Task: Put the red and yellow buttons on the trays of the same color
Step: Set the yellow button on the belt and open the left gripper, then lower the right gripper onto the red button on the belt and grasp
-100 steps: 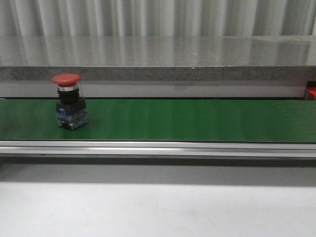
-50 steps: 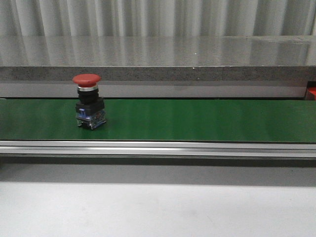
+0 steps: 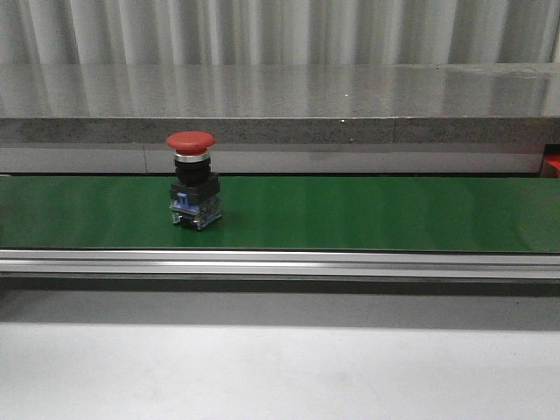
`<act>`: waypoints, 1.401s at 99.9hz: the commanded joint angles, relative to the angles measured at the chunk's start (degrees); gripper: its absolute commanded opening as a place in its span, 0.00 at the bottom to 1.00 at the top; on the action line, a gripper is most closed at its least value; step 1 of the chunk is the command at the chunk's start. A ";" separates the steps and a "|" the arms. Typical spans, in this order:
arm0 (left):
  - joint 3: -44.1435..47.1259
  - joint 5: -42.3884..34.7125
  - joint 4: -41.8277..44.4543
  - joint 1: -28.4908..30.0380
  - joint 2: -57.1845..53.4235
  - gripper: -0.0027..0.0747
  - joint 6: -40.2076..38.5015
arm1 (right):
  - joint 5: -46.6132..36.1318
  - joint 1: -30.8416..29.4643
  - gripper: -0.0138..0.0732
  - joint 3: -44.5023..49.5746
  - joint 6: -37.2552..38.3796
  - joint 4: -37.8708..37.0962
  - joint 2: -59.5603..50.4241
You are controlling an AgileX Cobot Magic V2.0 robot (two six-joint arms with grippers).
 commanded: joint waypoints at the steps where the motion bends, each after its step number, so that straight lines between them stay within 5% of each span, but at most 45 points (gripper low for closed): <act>1: 1.68 -5.66 0.16 -0.58 -7.26 0.86 0.10 | -3.49 -0.07 0.08 -1.60 -0.40 0.64 -0.23; 39: 21.25 -6.19 0.16 -0.58 -32.82 0.83 -0.21 | -3.49 -0.07 0.08 -1.60 -0.40 0.64 -0.23; 53: 26.97 -6.19 -0.12 -0.47 -39.56 0.59 -0.21 | -3.49 -0.07 0.08 -1.60 -0.40 0.64 -0.23; 72: 29.43 -6.40 -0.26 -0.47 -44.01 0.00 -0.21 | -3.49 -0.07 0.08 -1.60 -0.40 0.64 -0.23; 102: 29.52 -7.13 -0.26 -0.47 -44.02 0.01 -0.21 | -3.28 -0.07 0.11 -1.60 -0.40 0.64 -0.23; 111: 29.52 -7.13 -0.26 -0.47 -44.02 0.01 -0.21 | -1.72 -0.07 0.25 -1.60 -0.40 0.64 -0.23; 130: 29.52 -7.13 -0.26 -0.47 -44.02 0.01 -0.21 | 0.70 -0.07 0.78 -1.60 -0.40 2.16 -0.23; 140: 29.52 -7.13 -0.26 -0.47 -44.02 0.01 -0.21 | 0.65 0.49 0.90 -1.60 -0.55 4.22 -0.07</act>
